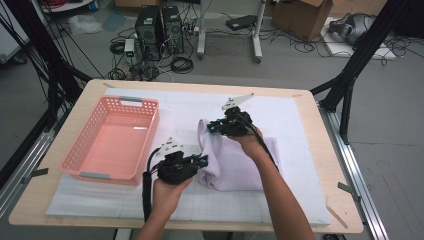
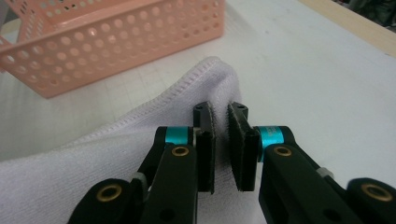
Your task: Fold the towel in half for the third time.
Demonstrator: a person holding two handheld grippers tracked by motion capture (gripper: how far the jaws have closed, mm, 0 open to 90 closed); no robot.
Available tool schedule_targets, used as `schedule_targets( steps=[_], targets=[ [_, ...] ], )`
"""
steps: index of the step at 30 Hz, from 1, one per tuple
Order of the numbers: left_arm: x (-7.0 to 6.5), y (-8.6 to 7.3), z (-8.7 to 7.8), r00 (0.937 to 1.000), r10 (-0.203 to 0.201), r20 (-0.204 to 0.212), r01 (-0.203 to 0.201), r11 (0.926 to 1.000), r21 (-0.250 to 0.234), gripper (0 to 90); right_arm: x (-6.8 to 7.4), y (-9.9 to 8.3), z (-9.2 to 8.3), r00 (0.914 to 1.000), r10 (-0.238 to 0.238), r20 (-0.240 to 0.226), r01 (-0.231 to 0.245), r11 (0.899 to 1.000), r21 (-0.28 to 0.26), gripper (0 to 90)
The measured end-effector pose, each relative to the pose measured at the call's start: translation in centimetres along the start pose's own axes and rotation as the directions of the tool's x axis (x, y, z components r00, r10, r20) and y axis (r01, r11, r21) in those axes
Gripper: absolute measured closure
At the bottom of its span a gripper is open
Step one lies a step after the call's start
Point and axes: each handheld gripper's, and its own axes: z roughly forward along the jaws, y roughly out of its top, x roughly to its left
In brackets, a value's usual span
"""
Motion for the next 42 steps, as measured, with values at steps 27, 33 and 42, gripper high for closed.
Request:
schedule_targets(
  steps=[27,33,42],
  targets=[
    [-6.2,-0.6,13.4,0.9938,0.049,0.1,-0.067,0.9815,0.18,80.3,-5.6,-9.9,-8.2,0.9853,0.112,0.129,-0.109,0.994,-0.028,80.4],
    [-6.5,-0.8,14.0,0.9932,0.044,0.107,-0.06,0.9863,0.153,62.6,-6.2,-11.4,-9.3,0.9753,0.155,0.158,-0.152,0.988,-0.029,72.4],
    [-4.3,0.4,10.3,0.9891,0.13,0.07,-0.129,0.9916,-0.01,33.9,-6.5,-12.4,-12.2,0.938,0.236,0.253,-0.224,0.972,-0.079,59.0]
  ],
)
